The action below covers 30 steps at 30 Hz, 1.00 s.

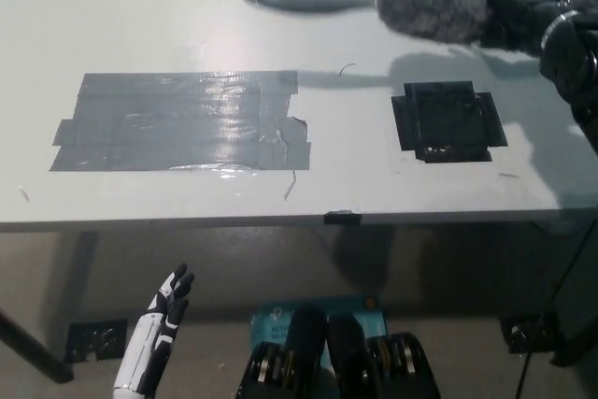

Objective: A person hands a grey duster to the robot and the robot grabs it with its right hand and places it on the black marked spot infron tof it on the desk

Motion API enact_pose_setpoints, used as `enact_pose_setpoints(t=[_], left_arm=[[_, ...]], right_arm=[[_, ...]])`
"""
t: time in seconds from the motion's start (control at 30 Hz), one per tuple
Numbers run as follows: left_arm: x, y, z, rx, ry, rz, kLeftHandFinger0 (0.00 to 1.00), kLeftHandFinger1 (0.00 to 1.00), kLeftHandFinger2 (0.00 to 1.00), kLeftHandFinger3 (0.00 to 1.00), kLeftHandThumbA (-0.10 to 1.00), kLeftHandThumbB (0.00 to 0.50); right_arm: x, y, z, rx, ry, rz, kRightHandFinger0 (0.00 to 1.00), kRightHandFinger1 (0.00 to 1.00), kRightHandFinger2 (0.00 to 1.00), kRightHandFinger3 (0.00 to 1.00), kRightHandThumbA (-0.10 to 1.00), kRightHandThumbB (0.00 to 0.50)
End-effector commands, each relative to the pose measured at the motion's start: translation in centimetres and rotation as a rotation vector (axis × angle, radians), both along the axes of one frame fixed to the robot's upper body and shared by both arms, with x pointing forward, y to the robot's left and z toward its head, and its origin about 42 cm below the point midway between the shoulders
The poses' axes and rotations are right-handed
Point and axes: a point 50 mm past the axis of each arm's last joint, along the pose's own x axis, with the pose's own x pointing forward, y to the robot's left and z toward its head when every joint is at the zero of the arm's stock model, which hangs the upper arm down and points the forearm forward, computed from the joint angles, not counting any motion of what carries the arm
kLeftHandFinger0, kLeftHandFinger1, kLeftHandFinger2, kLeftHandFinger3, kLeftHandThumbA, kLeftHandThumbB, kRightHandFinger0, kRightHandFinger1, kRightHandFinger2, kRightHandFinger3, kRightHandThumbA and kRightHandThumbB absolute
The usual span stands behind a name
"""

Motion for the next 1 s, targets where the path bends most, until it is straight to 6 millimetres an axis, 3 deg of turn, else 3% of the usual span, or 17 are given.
enact_pose_setpoints(t=[0.0,0.07,0.1,0.17,0.23,0.27,0.33,0.37,0.4,0.43,0.47,0.53,0.7,0.8,0.93,0.97], left_arm=[[0.0,0.0,0.8,0.015,-0.039,-0.029,1.0,1.0,1.0,1.0,1.0,0.215],[0.0,0.0,0.7,0.018,-0.041,-0.028,1.0,1.0,1.0,1.0,1.0,0.214],[0.1,0.0,0.7,0.021,-0.045,-0.03,1.0,1.0,1.0,1.0,1.0,0.211],[0.5,0.0,0.8,0.018,-0.044,-0.029,1.0,1.0,1.0,1.0,1.0,0.207],[0.5,-0.1,0.9,0.024,-0.034,-0.024,1.0,1.0,1.0,1.0,1.0,0.207],[0.8,-0.1,1.1,0.026,-0.04,-0.028,1.0,1.0,1.0,1.0,1.0,0.205],[1.3,0.0,1.5,0.028,-0.053,-0.035,1.0,1.0,1.0,1.0,1.0,0.193],[1.4,0.0,1.6,0.029,-0.055,-0.035,1.0,1.0,1.0,1.0,1.0,0.191],[1.3,0.0,1.4,0.028,-0.054,-0.034,1.0,1.0,1.0,1.0,1.0,0.191],[1.2,0.0,1.3,0.028,-0.053,-0.034,1.0,1.0,1.0,1.0,1.0,0.19],[1.2,0.0,1.4,0.029,-0.054,-0.033,1.0,1.0,1.0,1.0,1.0,0.188],[1.2,0.3,1.6,0.039,-0.05,-0.037,1.0,1.0,1.0,1.0,1.0,0.191],[1.5,0.1,1.8,0.041,-0.058,-0.04,1.0,1.0,1.0,1.0,1.0,0.158],[1.2,0.2,1.8,0.035,-0.038,-0.036,1.0,1.0,1.0,1.0,1.0,0.164],[1.4,0.2,1.9,0.048,-0.057,-0.038,1.0,1.0,1.0,1.0,1.0,0.15],[1.4,0.2,1.8,0.038,-0.06,-0.039,1.0,1.0,1.0,1.0,1.0,0.149]], right_arm=[[0.3,-0.7,2.2,-0.092,0.06,0.022,0.12,0.67,0.97,0.96,-0.1,0.186],[0.2,-0.4,1.9,-0.122,0.101,0.018,0.16,0.71,1.0,0.98,-0.1,0.176],[0.2,-0.3,1.9,-0.129,0.11,0.022,0.16,0.68,1.0,0.86,-0.1,0.176],[0.3,-0.2,2.1,-0.117,0.128,0.026,0.13,0.63,0.95,0.75,-0.1,0.176],[0.2,-0.1,2.1,-0.105,0.135,0.031,0.08,0.59,0.93,0.77,-0.1,0.173],[0.4,-0.1,2.3,-0.098,0.133,0.029,0.09,0.61,0.97,0.85,-0.1,0.178],[0.6,-0.2,2.9,-0.072,0.13,0.033,0.13,0.66,1.0,0.91,-0.1,0.187],[0.6,0.0,3.4,-0.066,0.132,0.03,0.53,0.99,1.0,1.0,-0.03,0.243],[0.4,0.2,3.7,-0.052,0.157,0.023,0.77,1.0,1.0,1.0,0.15,0.291],[0.3,0.2,3.9,-0.026,0.195,0.024,1.0,1.0,1.0,1.0,0.4,0.35],[0.3,0.2,4.1,-0.004,0.219,0.026,1.0,1.0,1.0,1.0,0.55,0.448],[0.2,0.5,4.6,0.062,0.23,0.061,1.0,1.0,1.0,1.0,0.64,0.498],[-0.4,0.8,6.2,0.13,0.188,0.105,1.0,1.0,1.0,1.0,0.75,0.5],[-0.8,1.3,7.0,0.194,0.172,0.143,1.0,1.0,1.0,1.0,0.73,0.488],[-1.7,0.2,9.8,0.293,0.074,0.167,1.0,1.0,1.0,1.0,0.76,0.496],[-2.1,-0.2,11.1,0.331,0.028,0.196,1.0,1.0,1.0,1.0,0.83,0.5]])
